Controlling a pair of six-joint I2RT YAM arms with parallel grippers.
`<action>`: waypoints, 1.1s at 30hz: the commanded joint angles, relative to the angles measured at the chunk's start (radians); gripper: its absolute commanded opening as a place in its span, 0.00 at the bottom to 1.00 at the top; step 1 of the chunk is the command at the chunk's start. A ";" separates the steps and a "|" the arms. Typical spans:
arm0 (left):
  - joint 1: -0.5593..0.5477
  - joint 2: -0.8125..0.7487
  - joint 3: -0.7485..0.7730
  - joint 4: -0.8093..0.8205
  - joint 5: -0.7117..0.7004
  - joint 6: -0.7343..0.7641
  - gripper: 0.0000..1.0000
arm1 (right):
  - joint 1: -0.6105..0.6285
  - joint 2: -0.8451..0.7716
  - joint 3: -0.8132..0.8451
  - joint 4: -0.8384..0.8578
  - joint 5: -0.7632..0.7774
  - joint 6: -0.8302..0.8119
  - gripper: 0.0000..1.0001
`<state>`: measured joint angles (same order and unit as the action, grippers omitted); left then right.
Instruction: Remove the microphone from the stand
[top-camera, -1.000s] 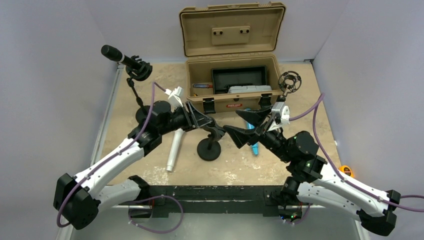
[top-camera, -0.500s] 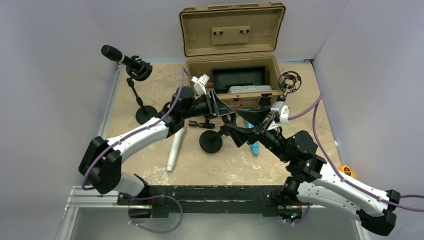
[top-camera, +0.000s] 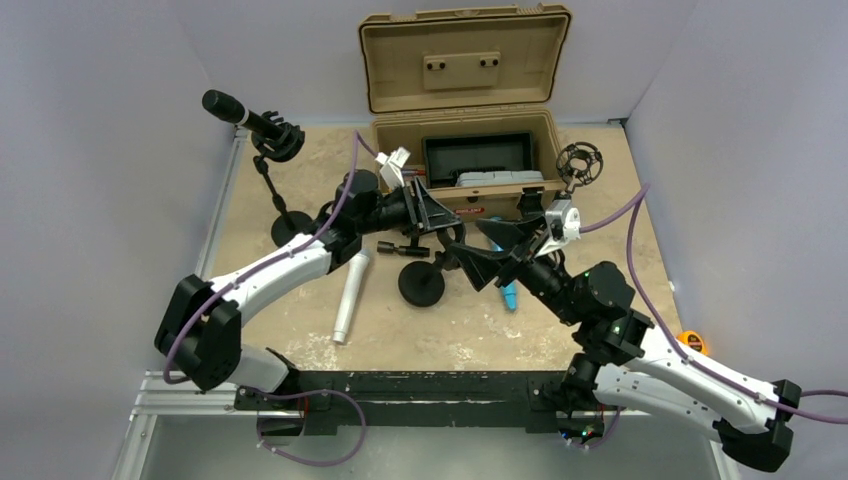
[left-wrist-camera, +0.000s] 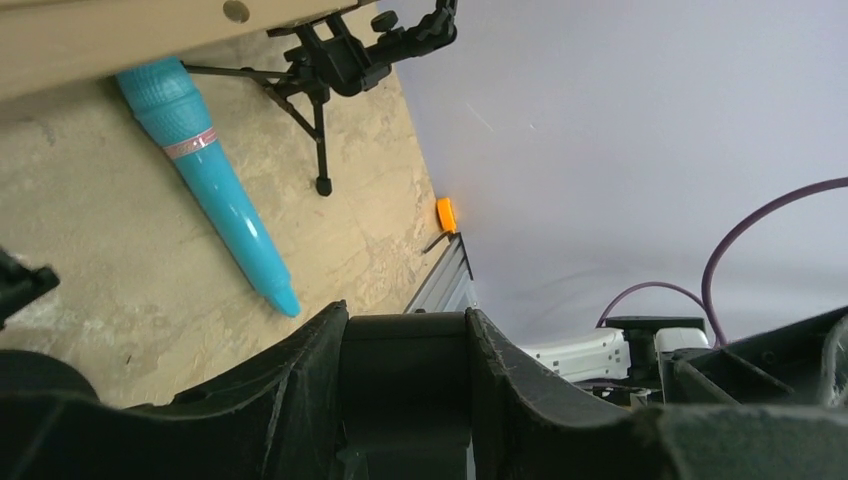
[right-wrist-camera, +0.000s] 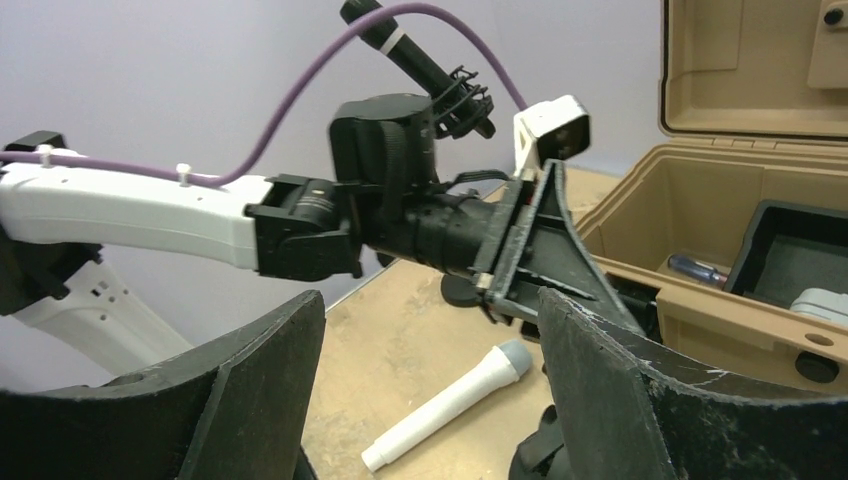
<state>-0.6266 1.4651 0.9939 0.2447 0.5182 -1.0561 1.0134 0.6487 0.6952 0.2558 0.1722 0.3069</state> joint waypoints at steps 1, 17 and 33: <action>0.026 -0.109 -0.041 -0.084 -0.018 0.042 0.00 | -0.002 0.036 0.014 0.060 0.036 0.024 0.76; 0.109 -0.328 0.078 -0.607 -0.078 0.368 0.68 | -0.002 0.210 0.028 0.156 0.094 0.034 0.80; 0.134 -0.484 0.336 -0.954 -0.407 0.618 0.90 | -0.001 0.418 0.140 0.123 0.027 -0.062 0.82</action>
<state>-0.4984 1.0122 1.2438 -0.6029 0.2611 -0.5339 1.0134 1.0470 0.7742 0.3515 0.2207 0.2745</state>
